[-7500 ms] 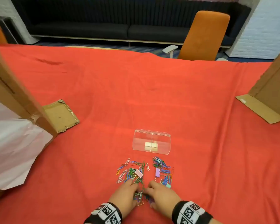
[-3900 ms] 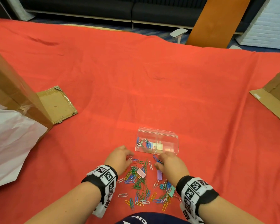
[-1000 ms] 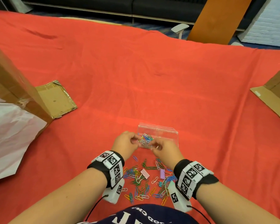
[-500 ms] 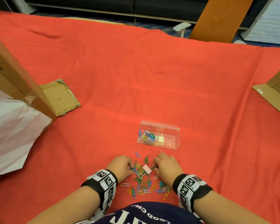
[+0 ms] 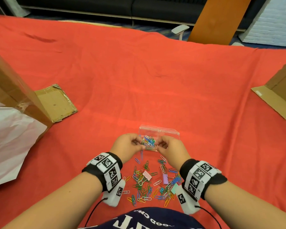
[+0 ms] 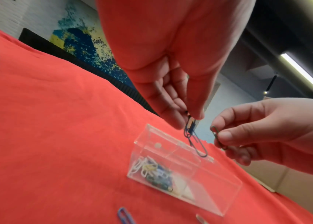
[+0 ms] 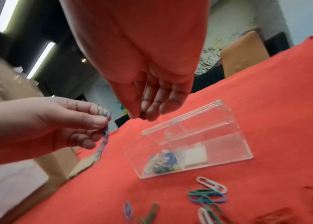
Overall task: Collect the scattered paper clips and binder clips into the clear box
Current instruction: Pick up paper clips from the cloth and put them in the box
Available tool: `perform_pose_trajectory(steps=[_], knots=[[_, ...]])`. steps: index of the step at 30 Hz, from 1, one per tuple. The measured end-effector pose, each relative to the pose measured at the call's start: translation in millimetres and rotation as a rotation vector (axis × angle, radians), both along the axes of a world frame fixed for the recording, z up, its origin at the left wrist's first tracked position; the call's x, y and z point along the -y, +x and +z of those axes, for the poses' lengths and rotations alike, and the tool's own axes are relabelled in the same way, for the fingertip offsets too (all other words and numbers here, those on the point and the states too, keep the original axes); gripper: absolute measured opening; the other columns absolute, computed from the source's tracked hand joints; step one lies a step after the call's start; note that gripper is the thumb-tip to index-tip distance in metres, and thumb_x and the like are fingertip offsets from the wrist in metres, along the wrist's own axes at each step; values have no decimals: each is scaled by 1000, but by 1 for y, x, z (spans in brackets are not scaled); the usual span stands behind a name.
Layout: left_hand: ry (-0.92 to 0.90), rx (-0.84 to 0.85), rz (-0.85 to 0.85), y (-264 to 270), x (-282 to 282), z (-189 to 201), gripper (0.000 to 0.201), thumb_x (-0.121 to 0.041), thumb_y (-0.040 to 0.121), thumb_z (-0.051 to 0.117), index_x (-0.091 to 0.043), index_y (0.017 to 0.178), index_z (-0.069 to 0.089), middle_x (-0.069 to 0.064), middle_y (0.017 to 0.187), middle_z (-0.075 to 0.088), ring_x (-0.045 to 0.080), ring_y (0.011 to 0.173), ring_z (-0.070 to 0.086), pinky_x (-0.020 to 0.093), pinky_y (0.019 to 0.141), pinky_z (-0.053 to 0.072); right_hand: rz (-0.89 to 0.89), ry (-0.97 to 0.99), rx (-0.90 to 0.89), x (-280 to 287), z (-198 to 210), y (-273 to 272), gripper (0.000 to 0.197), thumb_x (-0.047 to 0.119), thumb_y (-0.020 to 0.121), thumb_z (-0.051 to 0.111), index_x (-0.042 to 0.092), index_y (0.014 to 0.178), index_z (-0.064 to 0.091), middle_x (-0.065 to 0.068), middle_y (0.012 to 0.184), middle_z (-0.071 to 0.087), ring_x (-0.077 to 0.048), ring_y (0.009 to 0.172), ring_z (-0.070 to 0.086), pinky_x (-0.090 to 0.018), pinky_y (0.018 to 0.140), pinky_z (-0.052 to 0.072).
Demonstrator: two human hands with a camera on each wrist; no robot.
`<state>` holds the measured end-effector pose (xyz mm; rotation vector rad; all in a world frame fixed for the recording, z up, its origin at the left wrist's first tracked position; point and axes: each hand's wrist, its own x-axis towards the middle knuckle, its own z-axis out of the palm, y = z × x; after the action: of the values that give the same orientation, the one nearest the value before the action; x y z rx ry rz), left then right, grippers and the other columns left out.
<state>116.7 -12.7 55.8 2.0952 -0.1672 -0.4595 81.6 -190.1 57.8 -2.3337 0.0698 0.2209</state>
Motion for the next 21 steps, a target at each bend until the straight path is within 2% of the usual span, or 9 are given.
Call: perform_pose_trajectory(steps=[2, 4, 7, 10, 14, 16, 18, 20, 21], knots=[[-89, 7, 55, 9, 8, 6, 19, -4, 74, 71, -19, 71, 60, -1, 61, 57, 11, 51, 53, 18, 54, 48, -89, 76, 6, -2, 1, 9, 21, 3, 77, 62, 24, 80, 62, 3, 73, 60, -1, 58, 48, -6, 54, 37], [-149, 2, 112, 16, 16, 10, 19, -1, 74, 70, -17, 71, 59, 0, 60, 56, 8, 48, 54, 12, 48, 47, -141, 116, 6, -4, 1, 15, 20, 2, 77, 62, 22, 81, 64, 3, 70, 59, -2, 58, 48, -7, 55, 39], [-198, 24, 185, 24, 28, 10, 19, 0, 74, 70, -15, 71, 59, 0, 59, 55, 8, 48, 53, 7, 43, 44, -158, 135, 31, -9, 1, 23, 20, 2, 76, 61, 21, 80, 64, 8, 64, 56, -7, 58, 49, -23, 63, 44], [-129, 72, 182, 25, 34, 8, 15, -5, 71, 73, -13, 79, 63, -1, 67, 57, 11, 58, 53, 9, 51, 45, -159, 144, 39, -13, 2, 26, 17, 0, 78, 59, 13, 88, 65, 8, 66, 55, -15, 66, 52, -23, 62, 43], [3, 53, 115, 20, 24, -1, 30, -9, 65, 76, -16, 92, 66, 1, 90, 59, 16, 72, 57, 31, 74, 50, 19, -74, 33, -11, -1, 19, 27, 4, 79, 55, 17, 101, 64, 0, 96, 62, -18, 87, 57, -31, 80, 45], [75, 64, 41, 13, 13, -7, 26, -7, 66, 74, -17, 88, 67, 0, 86, 57, 12, 66, 53, 30, 71, 47, 114, -127, 32, -9, -5, 10, 26, 5, 81, 53, 15, 102, 64, -1, 98, 61, -18, 89, 55, -30, 81, 42], [156, 14, -71, 4, 0, -17, 23, -6, 68, 72, -18, 87, 67, -3, 82, 56, 5, 62, 49, 23, 68, 42, 256, -205, -23, -8, -12, -2, 31, 4, 83, 50, 14, 109, 63, -5, 106, 63, -22, 97, 57, -31, 86, 44], [273, -80, -201, -8, -11, -27, 31, -10, 68, 75, -19, 96, 66, -2, 91, 56, 7, 73, 52, 18, 74, 40, 451, -345, -147, -7, -22, -13, 40, 8, 83, 53, 19, 121, 55, -6, 122, 57, -25, 112, 52, -35, 96, 43], [350, -122, -261, -15, -15, -33, 40, -16, 66, 77, -21, 103, 64, 1, 100, 56, 11, 85, 56, 18, 79, 39, 528, -404, -193, -7, -27, -18, 45, 11, 82, 57, 21, 126, 51, -6, 126, 53, -25, 116, 49, -38, 99, 42]])
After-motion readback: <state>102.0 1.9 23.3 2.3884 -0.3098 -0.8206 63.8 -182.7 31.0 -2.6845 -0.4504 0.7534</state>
